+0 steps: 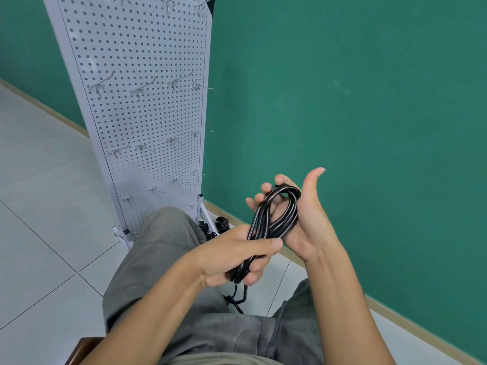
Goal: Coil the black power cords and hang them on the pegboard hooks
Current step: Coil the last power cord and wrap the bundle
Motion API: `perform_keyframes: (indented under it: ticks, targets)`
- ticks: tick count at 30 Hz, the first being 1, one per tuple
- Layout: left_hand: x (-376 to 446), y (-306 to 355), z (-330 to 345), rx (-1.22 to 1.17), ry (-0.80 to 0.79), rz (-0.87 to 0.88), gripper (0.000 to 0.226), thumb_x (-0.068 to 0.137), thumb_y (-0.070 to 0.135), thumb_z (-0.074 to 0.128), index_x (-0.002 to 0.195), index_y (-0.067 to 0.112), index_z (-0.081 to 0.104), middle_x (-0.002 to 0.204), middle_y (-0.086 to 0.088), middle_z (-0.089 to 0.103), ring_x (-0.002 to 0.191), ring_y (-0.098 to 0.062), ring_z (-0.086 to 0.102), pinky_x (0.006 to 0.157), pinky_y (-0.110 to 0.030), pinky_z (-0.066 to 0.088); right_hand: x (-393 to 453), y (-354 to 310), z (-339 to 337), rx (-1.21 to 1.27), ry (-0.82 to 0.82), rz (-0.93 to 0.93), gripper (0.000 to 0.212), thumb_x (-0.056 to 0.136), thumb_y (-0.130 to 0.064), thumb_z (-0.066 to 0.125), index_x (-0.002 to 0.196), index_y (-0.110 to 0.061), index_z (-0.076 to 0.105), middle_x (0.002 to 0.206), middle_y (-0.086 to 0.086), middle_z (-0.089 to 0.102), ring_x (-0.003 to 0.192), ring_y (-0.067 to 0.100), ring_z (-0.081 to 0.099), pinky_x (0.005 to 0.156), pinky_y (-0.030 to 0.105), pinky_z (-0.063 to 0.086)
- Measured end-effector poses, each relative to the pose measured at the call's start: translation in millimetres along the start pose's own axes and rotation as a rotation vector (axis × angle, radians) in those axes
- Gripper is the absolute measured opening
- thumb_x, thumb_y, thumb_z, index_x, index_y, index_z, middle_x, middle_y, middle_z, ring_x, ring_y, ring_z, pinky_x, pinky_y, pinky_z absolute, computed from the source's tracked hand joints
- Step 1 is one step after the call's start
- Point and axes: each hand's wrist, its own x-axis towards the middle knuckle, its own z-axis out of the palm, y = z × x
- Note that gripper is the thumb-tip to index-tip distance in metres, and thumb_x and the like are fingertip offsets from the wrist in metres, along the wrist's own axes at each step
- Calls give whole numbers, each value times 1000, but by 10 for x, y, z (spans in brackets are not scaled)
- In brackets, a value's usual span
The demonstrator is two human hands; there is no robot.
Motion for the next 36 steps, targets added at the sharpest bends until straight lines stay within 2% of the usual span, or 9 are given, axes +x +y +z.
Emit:
perform_keyframes:
  ticks: [4, 6, 8, 12, 15, 19, 26, 32, 36]
  targets:
    - [17, 56, 27, -51, 123, 46, 34, 108, 23, 49, 76, 14, 44, 54, 1, 37, 42, -14, 37, 44, -21, 37, -22, 70, -60, -106, -149, 47, 90, 94, -77, 17, 136, -5, 53, 128, 23, 67, 113, 36, 69, 99, 48, 53]
    - [34, 84, -25, -119, 252, 99, 33, 107, 27, 50, 78, 15, 44, 55, 2, 36, 44, -15, 40, 45, -22, 39, -30, 179, -58, -189, -207, 110, 99, 90, -80, 12, 145, -5, 47, 125, 23, 67, 98, 33, 72, 85, 45, 56]
    - [33, 122, -121, -190, 373, 182, 32, 106, 32, 50, 79, 14, 46, 57, 3, 37, 46, -16, 44, 47, -24, 42, -29, 316, -53, -271, -239, 172, 105, 88, -82, 11, 143, 0, 47, 94, 15, 67, 69, 21, 58, 67, 34, 51]
    - [-33, 212, -349, -273, 524, 279, 35, 106, 40, 48, 79, 17, 47, 59, 5, 39, 51, -16, 53, 58, -28, 49, -7, 601, -1, -488, -296, 214, 81, 88, -82, 10, 85, -29, 71, 95, -8, 68, 100, 12, 65, 103, 35, 41]
    - [-90, 275, -472, -393, 596, 352, 32, 105, 41, 49, 83, 17, 49, 59, 6, 37, 48, -11, 44, 61, -30, 51, 42, 745, -1, -745, -273, 189, 78, 91, -81, 13, 106, -36, 75, 122, -7, 73, 125, 11, 63, 118, 42, 34]
    - [-158, 352, -631, -464, 746, 442, 33, 105, 42, 49, 82, 19, 48, 57, 8, 36, 44, -9, 36, 47, -22, 38, 45, 790, -34, -992, -263, 169, 78, 99, -68, 16, 114, -18, 75, 105, 0, 78, 106, 15, 72, 108, 38, 44]
    - [-255, 394, -875, -471, 1075, 521, 38, 108, 43, 47, 81, 17, 48, 57, 7, 43, 44, -11, 41, 44, -24, 41, 28, 778, -95, -1152, -199, 23, 13, 99, -17, 65, 96, -14, 77, 87, -3, 78, 78, 11, 72, 74, 21, 51]
    - [-200, 279, -945, -204, 1164, 426, 45, 108, 42, 46, 72, 15, 49, 54, 6, 49, 43, -13, 46, 48, -29, 43, -64, 569, 70, -1149, -206, -160, 17, 98, -13, 66, 85, -17, 77, 75, 3, 69, 69, 7, 56, 71, 23, 47]
    - [-122, 178, -801, -66, 1073, 354, 45, 109, 42, 43, 77, 12, 51, 58, 2, 50, 45, -15, 47, 48, -28, 44, -154, 350, 282, -1073, -250, -263, 28, 103, -6, 55, 108, -25, 75, 83, -4, 70, 76, 18, 58, 74, 19, 46]
